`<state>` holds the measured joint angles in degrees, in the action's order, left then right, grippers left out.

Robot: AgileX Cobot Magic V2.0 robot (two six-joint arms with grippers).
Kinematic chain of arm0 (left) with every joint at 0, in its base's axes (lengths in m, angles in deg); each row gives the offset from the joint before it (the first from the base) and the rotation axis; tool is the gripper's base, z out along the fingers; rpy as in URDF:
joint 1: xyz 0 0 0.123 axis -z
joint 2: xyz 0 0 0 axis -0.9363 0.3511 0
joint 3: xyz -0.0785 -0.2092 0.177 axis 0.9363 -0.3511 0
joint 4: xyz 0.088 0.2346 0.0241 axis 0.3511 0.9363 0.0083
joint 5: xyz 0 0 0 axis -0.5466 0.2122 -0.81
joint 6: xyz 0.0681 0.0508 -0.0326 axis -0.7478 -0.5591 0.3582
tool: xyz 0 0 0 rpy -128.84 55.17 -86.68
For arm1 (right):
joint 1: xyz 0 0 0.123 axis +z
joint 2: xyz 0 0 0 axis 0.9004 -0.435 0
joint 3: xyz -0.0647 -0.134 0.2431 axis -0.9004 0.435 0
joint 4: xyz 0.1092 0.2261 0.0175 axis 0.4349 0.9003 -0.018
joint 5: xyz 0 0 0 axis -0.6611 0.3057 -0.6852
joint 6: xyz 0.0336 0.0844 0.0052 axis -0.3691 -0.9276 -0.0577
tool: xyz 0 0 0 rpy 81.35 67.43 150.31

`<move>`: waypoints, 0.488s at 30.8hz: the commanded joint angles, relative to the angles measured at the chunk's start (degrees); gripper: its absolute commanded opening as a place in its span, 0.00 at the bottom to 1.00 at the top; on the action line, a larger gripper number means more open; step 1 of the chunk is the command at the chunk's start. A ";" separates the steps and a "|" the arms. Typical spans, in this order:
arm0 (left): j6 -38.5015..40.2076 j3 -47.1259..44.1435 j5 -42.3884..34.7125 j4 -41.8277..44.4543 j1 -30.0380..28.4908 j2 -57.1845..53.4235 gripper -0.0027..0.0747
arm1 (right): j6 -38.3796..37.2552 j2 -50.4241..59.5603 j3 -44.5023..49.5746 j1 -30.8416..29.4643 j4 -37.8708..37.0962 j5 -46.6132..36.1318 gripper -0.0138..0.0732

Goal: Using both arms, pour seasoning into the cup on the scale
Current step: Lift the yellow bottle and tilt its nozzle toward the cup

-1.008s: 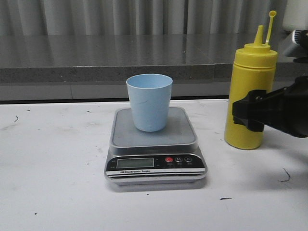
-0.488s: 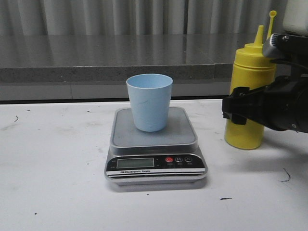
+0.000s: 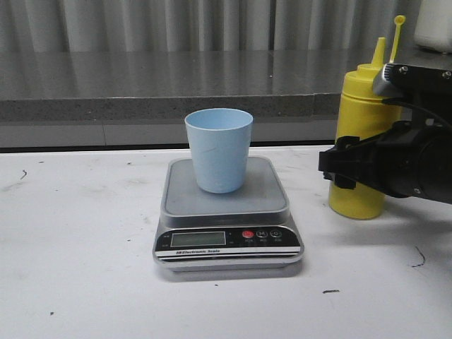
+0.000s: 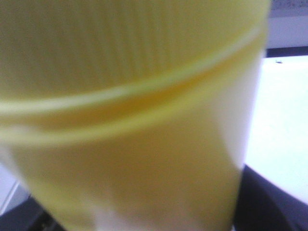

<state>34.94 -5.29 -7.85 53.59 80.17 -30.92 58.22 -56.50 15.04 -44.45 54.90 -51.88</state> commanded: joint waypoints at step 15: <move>0.72 1.38 -5.03 -0.48 -0.05 -0.79 0.01 | 38.89 13.14 -13.58 -0.11 -2.52 8.61 0.22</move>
<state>34.94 -5.29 -7.85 53.59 80.17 -30.92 87.08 -47.67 6.17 -44.45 54.26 -42.08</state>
